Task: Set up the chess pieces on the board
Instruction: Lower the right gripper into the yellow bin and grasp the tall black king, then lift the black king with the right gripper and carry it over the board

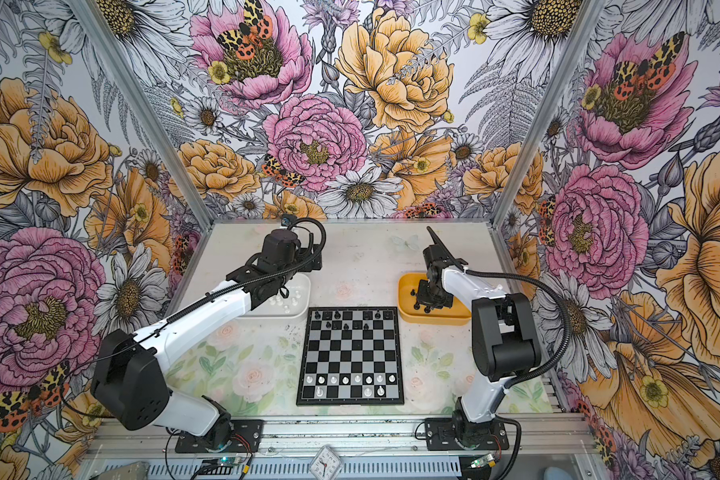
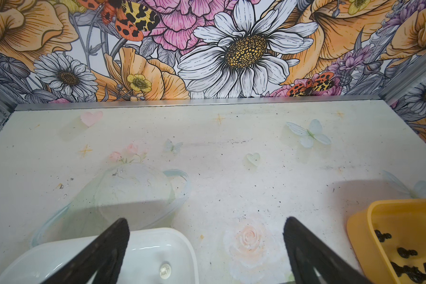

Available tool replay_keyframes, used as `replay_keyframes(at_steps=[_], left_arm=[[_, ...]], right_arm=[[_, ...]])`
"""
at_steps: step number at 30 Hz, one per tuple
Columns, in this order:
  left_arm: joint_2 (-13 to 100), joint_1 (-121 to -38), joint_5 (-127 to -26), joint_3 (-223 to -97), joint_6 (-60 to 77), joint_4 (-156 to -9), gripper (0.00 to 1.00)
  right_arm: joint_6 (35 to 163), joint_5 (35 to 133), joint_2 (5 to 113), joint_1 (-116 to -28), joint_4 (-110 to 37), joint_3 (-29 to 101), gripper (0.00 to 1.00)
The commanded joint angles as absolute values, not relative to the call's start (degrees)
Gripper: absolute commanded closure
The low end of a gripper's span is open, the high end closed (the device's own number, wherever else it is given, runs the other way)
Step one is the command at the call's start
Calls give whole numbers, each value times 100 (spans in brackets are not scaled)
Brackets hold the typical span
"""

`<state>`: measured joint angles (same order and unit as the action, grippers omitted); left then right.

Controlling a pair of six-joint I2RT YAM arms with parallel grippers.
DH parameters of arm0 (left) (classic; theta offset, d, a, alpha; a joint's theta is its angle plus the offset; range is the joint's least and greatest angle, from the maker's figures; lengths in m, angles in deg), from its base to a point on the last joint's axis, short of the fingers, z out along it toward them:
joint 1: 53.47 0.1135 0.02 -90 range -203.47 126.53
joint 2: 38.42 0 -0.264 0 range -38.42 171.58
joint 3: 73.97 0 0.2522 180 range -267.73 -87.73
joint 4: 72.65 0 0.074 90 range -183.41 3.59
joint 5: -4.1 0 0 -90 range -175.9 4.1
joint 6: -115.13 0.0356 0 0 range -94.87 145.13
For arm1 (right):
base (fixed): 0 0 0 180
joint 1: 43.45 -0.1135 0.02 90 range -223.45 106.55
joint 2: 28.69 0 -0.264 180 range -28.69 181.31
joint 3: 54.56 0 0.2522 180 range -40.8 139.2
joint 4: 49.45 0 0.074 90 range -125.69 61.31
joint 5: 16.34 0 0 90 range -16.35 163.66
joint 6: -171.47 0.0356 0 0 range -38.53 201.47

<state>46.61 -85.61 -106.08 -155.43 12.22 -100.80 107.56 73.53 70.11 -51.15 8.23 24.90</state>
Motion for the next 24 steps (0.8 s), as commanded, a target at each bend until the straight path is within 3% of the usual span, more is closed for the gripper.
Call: replay_keyframes(at_steps=[1, 24], left_arm=[[4629, -8565, -10770, -15679, 1361, -10118, 1], [4318, -8548, -10900, -15502, 1300, -10002, 1]], right_arm=[[10793, 7361, 6996, -5143, 746, 2598, 85], [10740, 7286, 6463, -5153, 1468, 3095, 88]])
